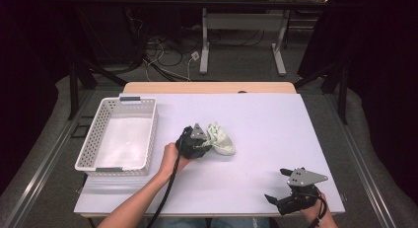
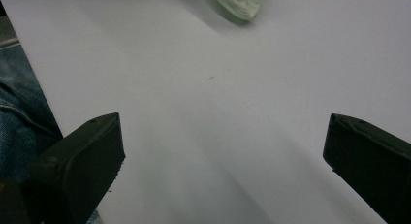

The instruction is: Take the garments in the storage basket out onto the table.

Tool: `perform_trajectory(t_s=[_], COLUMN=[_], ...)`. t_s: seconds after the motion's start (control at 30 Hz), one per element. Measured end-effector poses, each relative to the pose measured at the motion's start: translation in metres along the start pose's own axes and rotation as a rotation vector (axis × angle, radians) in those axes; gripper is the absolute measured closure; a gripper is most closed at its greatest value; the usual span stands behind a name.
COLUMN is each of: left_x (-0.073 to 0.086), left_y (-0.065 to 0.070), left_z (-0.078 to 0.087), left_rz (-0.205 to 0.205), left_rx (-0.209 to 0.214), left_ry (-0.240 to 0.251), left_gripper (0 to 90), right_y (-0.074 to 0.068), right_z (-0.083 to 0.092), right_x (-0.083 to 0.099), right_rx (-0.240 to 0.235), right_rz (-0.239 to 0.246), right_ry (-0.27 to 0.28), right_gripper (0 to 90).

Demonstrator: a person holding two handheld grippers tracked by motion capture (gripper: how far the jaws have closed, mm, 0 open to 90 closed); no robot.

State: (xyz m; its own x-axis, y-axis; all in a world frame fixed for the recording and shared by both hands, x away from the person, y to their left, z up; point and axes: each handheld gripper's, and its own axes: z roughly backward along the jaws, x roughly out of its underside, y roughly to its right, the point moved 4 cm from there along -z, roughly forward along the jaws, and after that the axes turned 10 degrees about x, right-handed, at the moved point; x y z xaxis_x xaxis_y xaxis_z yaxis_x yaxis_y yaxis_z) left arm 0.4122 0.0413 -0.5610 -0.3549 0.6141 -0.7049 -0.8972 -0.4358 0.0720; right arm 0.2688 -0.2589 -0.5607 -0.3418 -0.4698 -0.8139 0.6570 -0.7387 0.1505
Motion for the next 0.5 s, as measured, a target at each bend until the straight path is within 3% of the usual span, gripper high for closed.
perform_trajectory(t_s=[0.5], left_x=[0.002], left_y=[-0.006], left_z=[-0.017], left_rz=[0.013], left_rx=[-0.008], left_ry=[-0.023], left_gripper=[70.3], right_y=[0.0], right_z=[0.0], right_x=[0.0], right_rx=[0.0], right_rz=[-0.001], right_ry=[-0.003], right_gripper=[0.6])
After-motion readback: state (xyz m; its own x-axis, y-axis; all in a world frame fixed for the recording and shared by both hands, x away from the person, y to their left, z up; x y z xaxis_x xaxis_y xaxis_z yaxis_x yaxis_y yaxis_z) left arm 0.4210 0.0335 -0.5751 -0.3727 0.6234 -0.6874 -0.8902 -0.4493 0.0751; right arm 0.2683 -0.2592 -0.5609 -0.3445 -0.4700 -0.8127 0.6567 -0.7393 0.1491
